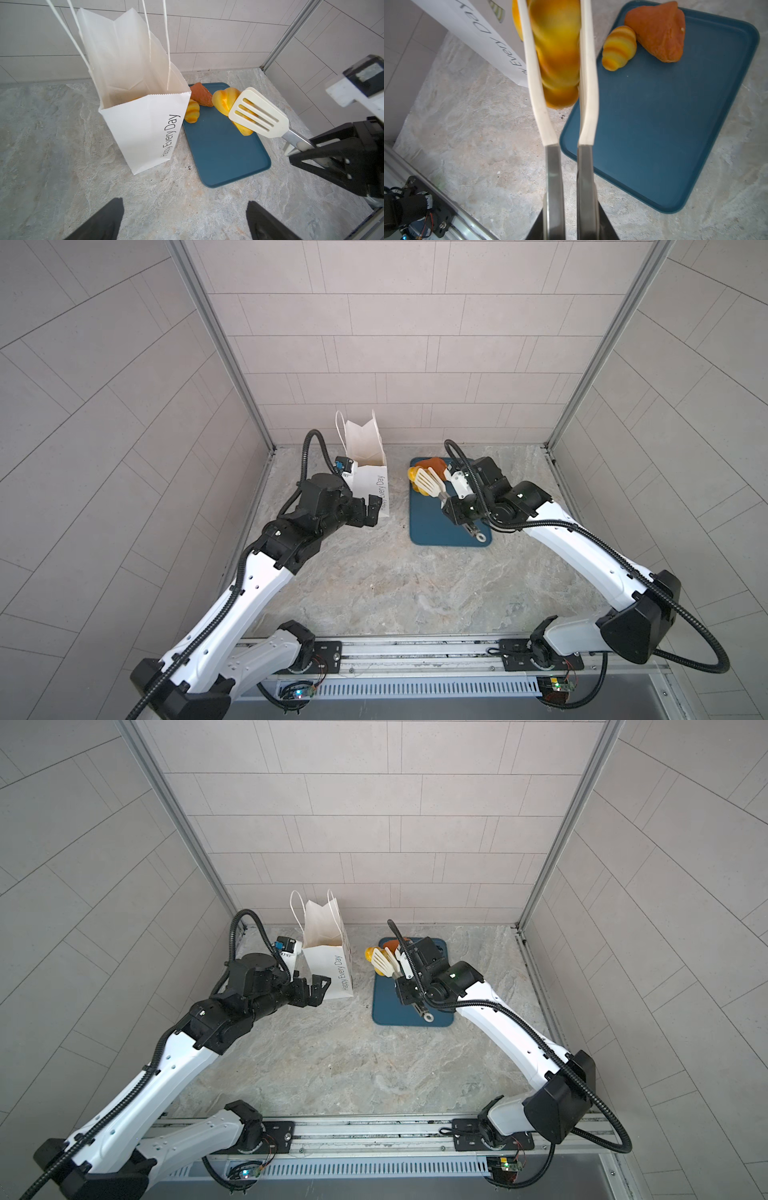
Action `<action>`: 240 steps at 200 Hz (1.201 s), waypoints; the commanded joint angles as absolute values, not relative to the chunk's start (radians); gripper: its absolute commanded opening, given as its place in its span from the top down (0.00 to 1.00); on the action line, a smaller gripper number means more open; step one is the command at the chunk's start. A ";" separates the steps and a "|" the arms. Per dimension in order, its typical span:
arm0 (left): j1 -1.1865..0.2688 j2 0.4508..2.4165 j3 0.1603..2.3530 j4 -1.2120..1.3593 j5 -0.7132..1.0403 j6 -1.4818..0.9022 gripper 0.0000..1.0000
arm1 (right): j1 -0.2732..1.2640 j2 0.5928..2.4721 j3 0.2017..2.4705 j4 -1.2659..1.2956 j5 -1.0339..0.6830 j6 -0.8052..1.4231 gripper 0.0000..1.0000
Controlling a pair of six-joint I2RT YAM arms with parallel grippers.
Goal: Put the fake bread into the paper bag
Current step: 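Carry the striped bun toward the bag opening with right gripper, then lower the striped bun into the bag and open the tongs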
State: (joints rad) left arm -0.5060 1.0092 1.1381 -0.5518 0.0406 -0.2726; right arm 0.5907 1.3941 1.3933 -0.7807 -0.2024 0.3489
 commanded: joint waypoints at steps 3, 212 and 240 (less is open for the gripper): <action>-0.481 0.975 1.151 -0.569 0.056 -0.268 0.00 | 0.635 1.363 1.457 -0.723 -0.222 0.358 0.70; -0.396 0.919 1.127 -0.595 0.103 -0.270 0.00 | 0.731 1.708 1.905 -0.697 -0.239 0.379 0.69; -0.395 0.920 1.125 -0.596 0.110 -0.264 0.00 | 0.729 1.775 1.979 -0.718 -0.209 0.379 0.69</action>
